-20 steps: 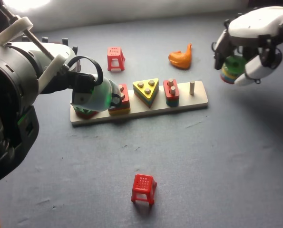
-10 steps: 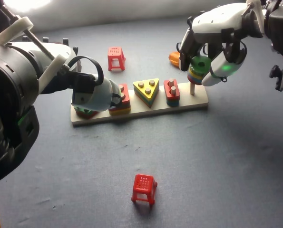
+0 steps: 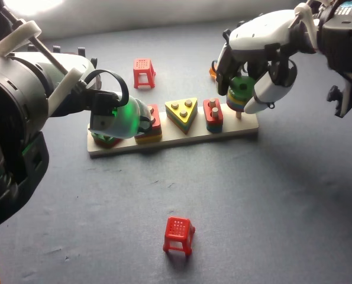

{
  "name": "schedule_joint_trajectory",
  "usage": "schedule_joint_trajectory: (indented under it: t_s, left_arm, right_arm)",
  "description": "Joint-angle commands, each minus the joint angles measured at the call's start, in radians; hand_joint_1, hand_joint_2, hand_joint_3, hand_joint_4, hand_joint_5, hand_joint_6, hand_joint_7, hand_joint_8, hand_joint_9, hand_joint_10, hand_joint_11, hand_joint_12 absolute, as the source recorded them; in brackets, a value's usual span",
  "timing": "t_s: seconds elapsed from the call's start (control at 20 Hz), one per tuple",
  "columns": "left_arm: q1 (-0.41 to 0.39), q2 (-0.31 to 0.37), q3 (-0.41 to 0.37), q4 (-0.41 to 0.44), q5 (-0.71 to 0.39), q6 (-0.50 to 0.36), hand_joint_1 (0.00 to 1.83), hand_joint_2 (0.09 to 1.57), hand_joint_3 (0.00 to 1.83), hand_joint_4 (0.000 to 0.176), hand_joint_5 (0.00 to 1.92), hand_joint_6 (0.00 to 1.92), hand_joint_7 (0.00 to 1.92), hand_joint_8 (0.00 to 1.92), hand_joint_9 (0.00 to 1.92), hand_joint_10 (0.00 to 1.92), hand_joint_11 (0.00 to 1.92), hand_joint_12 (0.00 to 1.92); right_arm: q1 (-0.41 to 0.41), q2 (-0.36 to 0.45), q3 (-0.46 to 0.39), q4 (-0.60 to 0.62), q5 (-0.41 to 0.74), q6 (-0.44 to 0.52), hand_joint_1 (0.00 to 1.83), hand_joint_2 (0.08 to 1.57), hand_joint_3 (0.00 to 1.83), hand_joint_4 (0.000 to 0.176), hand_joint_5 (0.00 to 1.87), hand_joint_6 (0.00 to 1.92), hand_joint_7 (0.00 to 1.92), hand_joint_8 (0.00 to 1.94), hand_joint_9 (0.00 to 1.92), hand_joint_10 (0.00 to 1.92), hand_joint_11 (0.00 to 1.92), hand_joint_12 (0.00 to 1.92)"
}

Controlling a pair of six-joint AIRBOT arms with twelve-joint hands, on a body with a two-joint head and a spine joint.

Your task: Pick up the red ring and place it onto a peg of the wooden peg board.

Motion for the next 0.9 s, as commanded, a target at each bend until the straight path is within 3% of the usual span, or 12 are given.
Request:
schedule_joint_trajectory:
  t_s: [0.0, 0.05, 0.15, 0.4, 0.45, 0.55, 0.6, 0.65, 0.75, 0.85]
  left_arm:
    - [-0.006, 0.002, 0.000, 0.096, 0.007, -0.001, 0.00, 1.29, 0.00, 0.000, 0.16, 0.00, 0.18, 0.01, 0.16, 0.01, 0.00, 0.44]
    - [-0.006, 0.002, 0.000, 0.096, 0.007, -0.001, 0.00, 1.29, 0.00, 0.000, 0.17, 0.01, 0.19, 0.01, 0.17, 0.01, 0.00, 0.46]
    - [-0.006, 0.002, 0.000, 0.096, 0.007, -0.001, 0.00, 1.30, 0.00, 0.000, 0.16, 0.00, 0.17, 0.01, 0.15, 0.00, 0.00, 0.41]
    - [-0.005, 0.002, -0.001, 0.096, 0.007, -0.001, 0.00, 1.29, 0.00, 0.000, 0.18, 0.01, 0.20, 0.01, 0.18, 0.01, 0.00, 0.48]
    - [-0.005, 0.002, -0.001, 0.096, 0.007, -0.001, 0.00, 1.29, 0.00, 0.000, 0.16, 0.00, 0.17, 0.01, 0.16, 0.00, 0.00, 0.42]
    - [-0.005, 0.003, -0.001, 0.096, 0.007, -0.001, 0.00, 1.30, 0.00, 0.000, 0.17, 0.00, 0.19, 0.01, 0.17, 0.01, 0.00, 0.45]
    - [-0.005, 0.003, -0.001, 0.096, 0.007, -0.001, 0.00, 1.30, 0.00, 0.000, 0.16, 0.00, 0.19, 0.01, 0.17, 0.00, 0.00, 0.47]
    - [-0.005, 0.003, -0.001, 0.096, 0.007, -0.001, 0.00, 1.30, 0.00, 0.000, 0.17, 0.00, 0.19, 0.01, 0.18, 0.00, 0.00, 0.47]
    - [-0.005, 0.003, -0.001, 0.096, 0.007, -0.001, 0.00, 1.30, 0.00, 0.000, 0.17, 0.00, 0.19, 0.01, 0.18, 0.00, 0.00, 0.47]
    - [-0.005, 0.003, -0.001, 0.096, 0.007, -0.001, 0.00, 1.30, 0.00, 0.000, 0.17, 0.00, 0.19, 0.01, 0.18, 0.00, 0.00, 0.47]
  right_arm:
    - [0.008, 0.000, -0.001, 0.000, 0.083, -0.003, 1.37, 1.08, 0.00, 0.000, 0.96, 1.02, 1.05, 0.77, 1.01, 1.01, 0.94, 1.04]
    - [0.009, 0.000, -0.003, 0.000, 0.081, -0.004, 1.25, 1.10, 0.00, 0.000, 0.97, 1.03, 1.05, 0.83, 1.04, 0.64, 0.93, 1.04]
    - [0.010, 0.001, -0.012, 0.000, 0.072, -0.008, 1.23, 1.09, 0.00, 0.021, 1.00, 0.99, 1.07, 0.81, 1.19, 0.27, 0.94, 1.04]
    - [-0.017, -0.001, -0.015, -0.056, 0.111, -0.034, 1.23, 1.10, 0.00, 0.020, 0.98, 1.02, 1.06, 0.82, 1.23, 0.14, 0.91, 1.04]
    - [-0.022, -0.004, -0.013, -0.072, 0.122, -0.034, 1.23, 1.10, 0.00, 0.019, 0.97, 1.02, 1.07, 0.83, 1.23, 0.14, 0.90, 1.04]
    - [-0.033, -0.017, 0.002, -0.083, 0.128, -0.034, 1.22, 1.11, 0.00, 0.004, 0.92, 1.09, 1.07, 0.85, 1.19, 0.09, 0.82, 1.04]
    - [-0.037, -0.023, 0.010, -0.083, 0.129, -0.034, 1.09, 1.09, 0.00, 0.000, 0.70, 0.51, 0.81, 0.38, 0.90, 0.02, 0.49, 1.05]
    - [-0.041, -0.028, 0.016, -0.083, 0.135, -0.037, 1.03, 1.07, 0.00, 0.000, 0.62, 0.21, 0.71, 0.14, 0.75, 0.00, 0.33, 1.07]
    - [-0.047, -0.034, 0.021, -0.090, 0.153, -0.042, 1.02, 1.07, 0.00, 0.000, 0.64, 0.04, 0.72, 0.01, 0.71, 0.01, 0.28, 1.09]
    - [-0.050, -0.035, 0.022, -0.092, 0.157, -0.042, 1.02, 1.07, 0.00, 0.000, 0.64, 0.03, 0.72, 0.01, 0.71, 0.00, 0.28, 1.09]
